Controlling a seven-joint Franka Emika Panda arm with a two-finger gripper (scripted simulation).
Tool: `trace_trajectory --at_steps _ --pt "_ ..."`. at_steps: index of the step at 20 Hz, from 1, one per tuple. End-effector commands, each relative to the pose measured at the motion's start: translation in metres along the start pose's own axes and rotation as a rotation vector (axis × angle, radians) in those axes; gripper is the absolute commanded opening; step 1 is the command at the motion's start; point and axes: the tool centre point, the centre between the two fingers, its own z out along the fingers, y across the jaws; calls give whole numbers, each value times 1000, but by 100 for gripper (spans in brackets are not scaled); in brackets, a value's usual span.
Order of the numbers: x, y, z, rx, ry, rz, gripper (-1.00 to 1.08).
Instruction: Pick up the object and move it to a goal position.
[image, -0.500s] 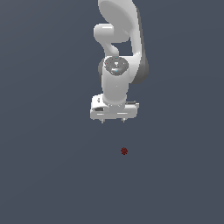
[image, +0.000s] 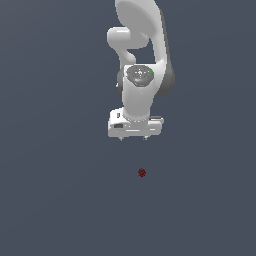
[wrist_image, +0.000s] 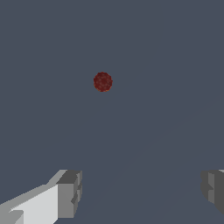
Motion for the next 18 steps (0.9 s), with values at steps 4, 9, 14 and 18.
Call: trace_trajectory --at_steps 4,9,14,18 --pt "1 -4 -1 1 0 3 100" --pt "3 -5 1 -1 0 -27 100" --pt "9 -7 5 -3 0 -95 100" --pt "16 -9 10 -5 0 -174 100"
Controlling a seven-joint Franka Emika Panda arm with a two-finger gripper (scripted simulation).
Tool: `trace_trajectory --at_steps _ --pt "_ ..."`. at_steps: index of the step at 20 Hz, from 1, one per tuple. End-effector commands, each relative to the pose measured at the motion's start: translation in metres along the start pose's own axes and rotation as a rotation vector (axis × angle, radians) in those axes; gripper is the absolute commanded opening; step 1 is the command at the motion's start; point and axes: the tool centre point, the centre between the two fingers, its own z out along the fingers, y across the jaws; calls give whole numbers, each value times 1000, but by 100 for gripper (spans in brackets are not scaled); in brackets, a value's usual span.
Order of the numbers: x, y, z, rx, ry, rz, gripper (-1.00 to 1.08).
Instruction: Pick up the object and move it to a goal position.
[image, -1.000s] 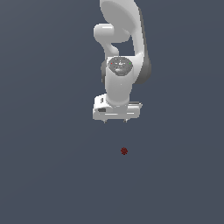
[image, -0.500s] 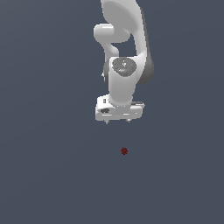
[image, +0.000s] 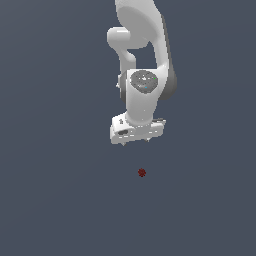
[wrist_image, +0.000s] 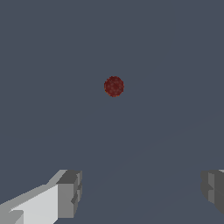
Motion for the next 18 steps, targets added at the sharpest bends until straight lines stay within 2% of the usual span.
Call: trace_trajectory --at_steps 1,18 --pt "5 -1 3 -1 0 -55 100" --pt "45 -9 35 -4 5 -543 100"
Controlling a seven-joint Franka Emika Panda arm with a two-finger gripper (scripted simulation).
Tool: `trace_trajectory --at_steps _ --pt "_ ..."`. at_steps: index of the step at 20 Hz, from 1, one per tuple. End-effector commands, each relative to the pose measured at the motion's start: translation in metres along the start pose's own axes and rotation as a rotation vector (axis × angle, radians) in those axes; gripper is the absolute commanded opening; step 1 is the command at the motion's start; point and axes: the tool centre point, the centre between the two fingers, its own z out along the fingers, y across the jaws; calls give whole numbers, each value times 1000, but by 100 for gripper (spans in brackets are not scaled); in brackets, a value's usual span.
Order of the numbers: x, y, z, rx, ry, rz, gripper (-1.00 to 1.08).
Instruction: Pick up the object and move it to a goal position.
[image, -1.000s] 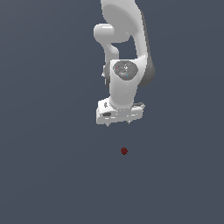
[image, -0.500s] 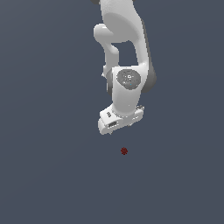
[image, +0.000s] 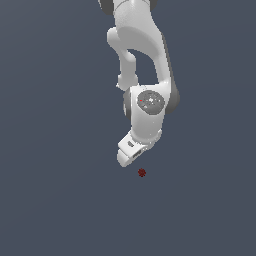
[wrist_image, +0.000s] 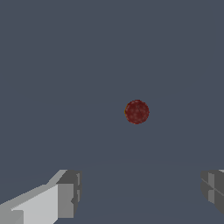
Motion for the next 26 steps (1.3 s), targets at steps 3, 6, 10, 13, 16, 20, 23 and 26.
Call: trace_trajectory --at_steps 3,6,10,13,16,20,23,26 --pt "10 3 9 0 4 -131 100" --pt "16 5 15 1 7 -216 100" --pt "24 8 23 1 13 -329 100" --pt "30 10 29 2 18 -410 100" --pt "35 12 34 2 22 -480 100" --pt "40 14 40 1 27 -552 100" --pt "42 15 42 1 30 -592 100" --pt "44 16 44 1 32 -618 100"
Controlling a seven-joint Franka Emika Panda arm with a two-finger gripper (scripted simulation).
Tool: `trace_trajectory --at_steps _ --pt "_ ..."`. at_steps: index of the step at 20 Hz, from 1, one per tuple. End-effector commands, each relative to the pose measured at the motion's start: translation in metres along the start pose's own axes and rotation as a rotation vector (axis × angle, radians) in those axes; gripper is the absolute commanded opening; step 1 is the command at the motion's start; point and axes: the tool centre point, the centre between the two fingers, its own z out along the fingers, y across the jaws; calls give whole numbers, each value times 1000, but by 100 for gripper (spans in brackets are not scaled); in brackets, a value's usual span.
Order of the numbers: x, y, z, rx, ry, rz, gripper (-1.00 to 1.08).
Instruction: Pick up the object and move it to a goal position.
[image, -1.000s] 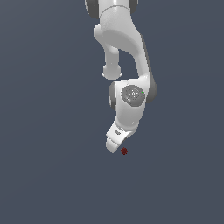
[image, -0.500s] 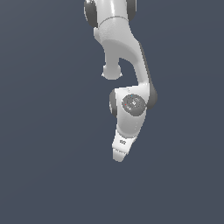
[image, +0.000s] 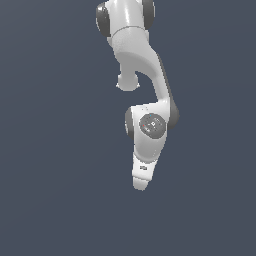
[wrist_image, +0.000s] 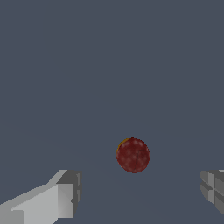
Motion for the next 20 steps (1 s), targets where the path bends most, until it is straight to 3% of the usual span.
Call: trace_trajectory --at_steps 1,9,20 --pt "1 1 1 -1 2 -22 100" --pt "1 2 6 -1 2 -29 100" --pt "1 1 52 -1 2 -33 100"
